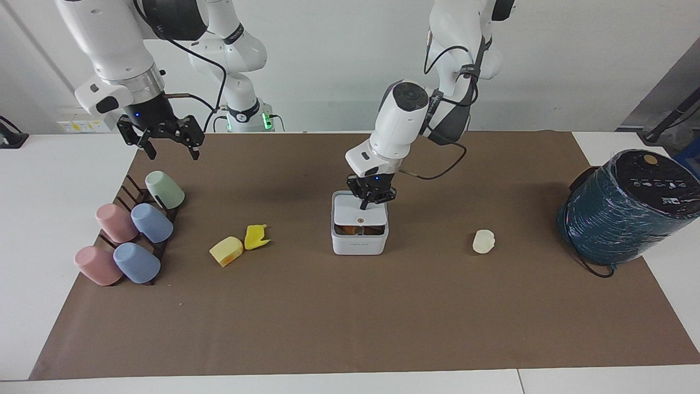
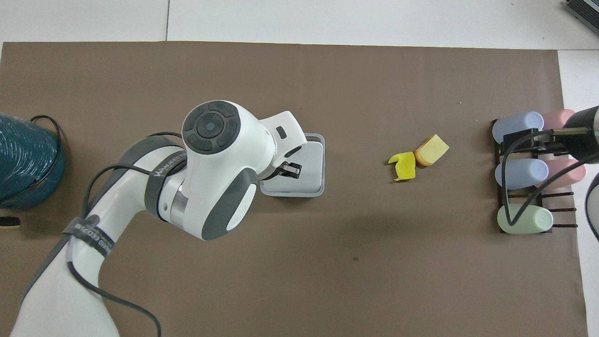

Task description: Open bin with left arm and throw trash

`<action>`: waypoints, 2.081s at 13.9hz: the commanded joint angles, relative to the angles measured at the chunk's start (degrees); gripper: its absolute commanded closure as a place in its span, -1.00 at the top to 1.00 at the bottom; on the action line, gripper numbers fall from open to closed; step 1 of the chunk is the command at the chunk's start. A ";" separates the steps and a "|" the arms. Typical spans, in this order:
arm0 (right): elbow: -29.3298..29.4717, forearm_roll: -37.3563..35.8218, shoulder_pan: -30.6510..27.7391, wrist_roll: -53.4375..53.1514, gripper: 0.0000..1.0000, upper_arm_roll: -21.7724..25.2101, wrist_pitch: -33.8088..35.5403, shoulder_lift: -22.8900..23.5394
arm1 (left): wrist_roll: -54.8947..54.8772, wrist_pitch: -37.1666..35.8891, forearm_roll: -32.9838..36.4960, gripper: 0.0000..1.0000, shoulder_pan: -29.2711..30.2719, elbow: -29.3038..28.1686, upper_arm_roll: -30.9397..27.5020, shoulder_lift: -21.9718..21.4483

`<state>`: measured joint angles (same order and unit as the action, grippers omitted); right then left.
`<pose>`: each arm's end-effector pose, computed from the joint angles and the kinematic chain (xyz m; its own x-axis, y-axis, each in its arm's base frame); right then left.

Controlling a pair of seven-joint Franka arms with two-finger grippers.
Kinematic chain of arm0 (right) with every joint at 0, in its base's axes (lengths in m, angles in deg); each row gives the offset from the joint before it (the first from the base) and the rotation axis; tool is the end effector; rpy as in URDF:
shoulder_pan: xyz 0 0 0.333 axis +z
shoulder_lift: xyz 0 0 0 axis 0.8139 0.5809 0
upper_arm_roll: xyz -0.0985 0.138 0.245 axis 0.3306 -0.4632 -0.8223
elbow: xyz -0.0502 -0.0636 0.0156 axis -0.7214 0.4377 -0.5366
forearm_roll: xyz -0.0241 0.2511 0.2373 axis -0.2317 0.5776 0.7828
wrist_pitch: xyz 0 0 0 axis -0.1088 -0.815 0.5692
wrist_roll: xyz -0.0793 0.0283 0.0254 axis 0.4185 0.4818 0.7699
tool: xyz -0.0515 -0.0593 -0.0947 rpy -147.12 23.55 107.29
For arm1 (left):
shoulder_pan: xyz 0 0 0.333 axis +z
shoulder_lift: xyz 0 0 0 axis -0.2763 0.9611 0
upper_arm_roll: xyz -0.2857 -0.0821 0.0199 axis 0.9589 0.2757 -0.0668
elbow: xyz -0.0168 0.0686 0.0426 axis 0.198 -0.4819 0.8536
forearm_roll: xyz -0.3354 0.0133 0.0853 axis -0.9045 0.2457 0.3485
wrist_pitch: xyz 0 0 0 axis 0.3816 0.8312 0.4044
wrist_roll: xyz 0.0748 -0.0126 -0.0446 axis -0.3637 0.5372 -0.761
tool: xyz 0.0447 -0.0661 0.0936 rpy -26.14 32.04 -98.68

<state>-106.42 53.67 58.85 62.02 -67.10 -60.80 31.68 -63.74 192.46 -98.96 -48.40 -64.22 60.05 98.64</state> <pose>0.5063 0.0063 0.5755 0.9955 -0.0460 0.0827 -0.0464 -0.9989 0.0023 0.4776 -0.3325 0.4427 0.9416 -0.3366 0.0068 -0.3327 -0.9272 0.1719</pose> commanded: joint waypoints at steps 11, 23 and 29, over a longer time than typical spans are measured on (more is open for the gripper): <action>-9.23 0.98 2.31 -8.83 1.00 -0.11 -27.70 15.30 | -7.32 2.77 4.67 0.64 10.20 -14.00 -0.35 -7.63; -18.64 1.24 1.61 -13.67 -0.12 -0.11 -41.53 22.16 | -22.51 23.52 10.11 1.00 21.01 -16.91 -0.35 1.76; -11.73 1.42 3.36 -19.29 -1.00 -0.20 -30.15 20.50 | -32.72 28.81 10.56 1.00 25.15 -19.54 -0.27 4.24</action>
<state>-122.10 54.16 61.76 43.94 -67.09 -97.54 53.94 -95.06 219.37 -89.85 -23.73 -80.96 59.30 103.88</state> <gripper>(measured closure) 0.797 0.000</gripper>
